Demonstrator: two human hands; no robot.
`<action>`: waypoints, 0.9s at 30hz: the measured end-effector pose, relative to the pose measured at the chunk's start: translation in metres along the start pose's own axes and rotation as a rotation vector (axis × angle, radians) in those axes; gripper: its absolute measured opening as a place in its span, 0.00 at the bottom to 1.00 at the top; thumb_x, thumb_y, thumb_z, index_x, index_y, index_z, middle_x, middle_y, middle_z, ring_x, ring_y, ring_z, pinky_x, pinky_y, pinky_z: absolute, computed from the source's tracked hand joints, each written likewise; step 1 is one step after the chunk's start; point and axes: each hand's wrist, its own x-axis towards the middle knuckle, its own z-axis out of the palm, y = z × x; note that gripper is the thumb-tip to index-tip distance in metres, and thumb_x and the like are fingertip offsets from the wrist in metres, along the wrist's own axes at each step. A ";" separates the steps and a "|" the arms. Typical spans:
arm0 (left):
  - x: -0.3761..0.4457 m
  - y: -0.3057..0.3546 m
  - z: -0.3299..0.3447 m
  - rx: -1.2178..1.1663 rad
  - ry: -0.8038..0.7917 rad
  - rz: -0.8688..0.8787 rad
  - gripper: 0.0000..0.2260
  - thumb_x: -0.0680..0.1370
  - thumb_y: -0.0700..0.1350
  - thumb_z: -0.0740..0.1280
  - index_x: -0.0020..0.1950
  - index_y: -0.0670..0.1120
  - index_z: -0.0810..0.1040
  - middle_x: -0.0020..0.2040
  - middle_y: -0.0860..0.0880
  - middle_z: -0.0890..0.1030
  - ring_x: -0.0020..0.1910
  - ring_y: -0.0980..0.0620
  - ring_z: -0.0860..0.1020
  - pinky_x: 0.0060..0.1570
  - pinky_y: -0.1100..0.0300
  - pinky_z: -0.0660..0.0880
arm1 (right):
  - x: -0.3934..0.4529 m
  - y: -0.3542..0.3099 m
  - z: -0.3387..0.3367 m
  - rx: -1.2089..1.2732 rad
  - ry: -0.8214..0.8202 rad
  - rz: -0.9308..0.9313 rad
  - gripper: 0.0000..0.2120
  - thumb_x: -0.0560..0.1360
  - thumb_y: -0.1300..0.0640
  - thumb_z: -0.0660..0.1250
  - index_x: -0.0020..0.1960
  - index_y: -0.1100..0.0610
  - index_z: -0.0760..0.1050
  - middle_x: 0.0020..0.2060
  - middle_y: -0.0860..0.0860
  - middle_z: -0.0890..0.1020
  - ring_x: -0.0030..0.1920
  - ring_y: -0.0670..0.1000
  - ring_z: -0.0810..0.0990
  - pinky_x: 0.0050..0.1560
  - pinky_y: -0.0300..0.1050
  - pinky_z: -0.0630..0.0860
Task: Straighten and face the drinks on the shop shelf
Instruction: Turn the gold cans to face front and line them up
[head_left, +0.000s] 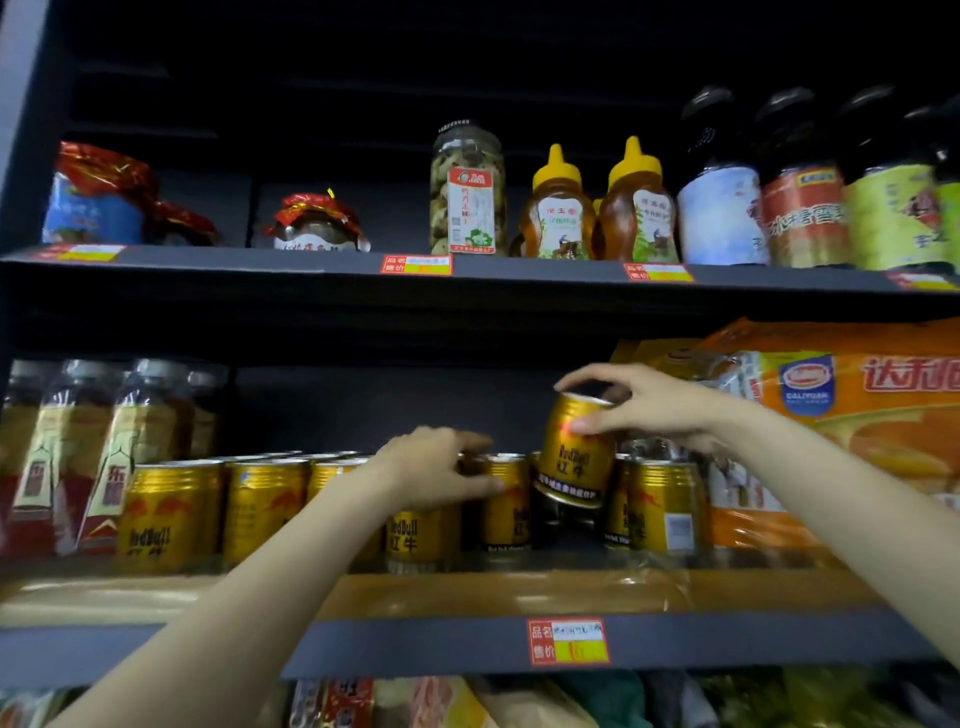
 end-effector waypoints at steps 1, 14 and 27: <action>-0.005 0.003 -0.002 -0.090 0.115 0.027 0.25 0.76 0.60 0.62 0.70 0.53 0.67 0.66 0.51 0.74 0.65 0.51 0.71 0.64 0.56 0.69 | -0.014 -0.005 -0.001 0.139 0.002 0.031 0.17 0.72 0.55 0.71 0.60 0.46 0.74 0.55 0.49 0.75 0.54 0.51 0.75 0.47 0.43 0.76; -0.080 0.037 0.012 -1.045 0.224 0.156 0.30 0.65 0.56 0.72 0.64 0.52 0.69 0.55 0.53 0.80 0.52 0.57 0.79 0.53 0.63 0.76 | -0.084 -0.056 0.042 0.571 0.177 -0.052 0.29 0.60 0.53 0.73 0.60 0.53 0.73 0.53 0.56 0.81 0.52 0.52 0.82 0.51 0.43 0.79; -0.090 0.036 -0.005 -1.517 0.172 0.101 0.32 0.64 0.52 0.72 0.66 0.46 0.67 0.57 0.45 0.78 0.52 0.50 0.81 0.49 0.58 0.80 | -0.092 -0.061 0.068 0.984 0.324 0.015 0.30 0.62 0.55 0.72 0.63 0.58 0.71 0.56 0.57 0.80 0.55 0.53 0.81 0.49 0.46 0.80</action>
